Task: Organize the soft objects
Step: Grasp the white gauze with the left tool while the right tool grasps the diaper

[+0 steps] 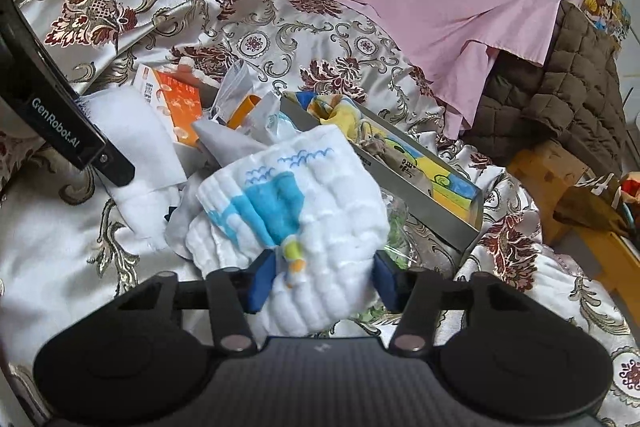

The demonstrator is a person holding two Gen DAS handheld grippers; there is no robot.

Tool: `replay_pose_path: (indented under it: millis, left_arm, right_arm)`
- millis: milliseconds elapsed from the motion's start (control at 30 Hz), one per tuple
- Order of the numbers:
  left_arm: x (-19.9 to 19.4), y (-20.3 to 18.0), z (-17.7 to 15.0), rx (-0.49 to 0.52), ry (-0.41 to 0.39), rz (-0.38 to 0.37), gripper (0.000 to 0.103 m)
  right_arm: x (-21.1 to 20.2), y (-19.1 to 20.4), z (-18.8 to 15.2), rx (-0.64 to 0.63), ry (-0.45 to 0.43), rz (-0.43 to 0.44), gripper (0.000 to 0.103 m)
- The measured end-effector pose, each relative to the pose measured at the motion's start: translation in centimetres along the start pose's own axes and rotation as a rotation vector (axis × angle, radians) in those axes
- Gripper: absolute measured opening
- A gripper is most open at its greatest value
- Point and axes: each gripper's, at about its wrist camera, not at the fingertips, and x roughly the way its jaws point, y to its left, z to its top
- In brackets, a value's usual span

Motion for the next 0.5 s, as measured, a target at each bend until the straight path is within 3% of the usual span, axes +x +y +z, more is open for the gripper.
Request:
replay_pose_path:
  millis: [233,300,500]
  left_arm:
    - [-0.5,-0.3,-0.3,-0.010,-0.007,-0.001,0.017]
    - [-0.7,-0.5,-0.4,-0.002,-0.013,-0.012,0.010]
    - [-1.7,-1.7,-0.8,0.032,-0.042,-0.017,0.004]
  right_arm:
    - [-0.6,0.7,-0.1,-0.025,0.010,0.015,0.030]
    - [-1.0,1.0,-0.2,-0.032,0.013,0.032,0.028]
    - [-2.2,2.2,-0.4,-0.083,0.028,0.072,0.027]
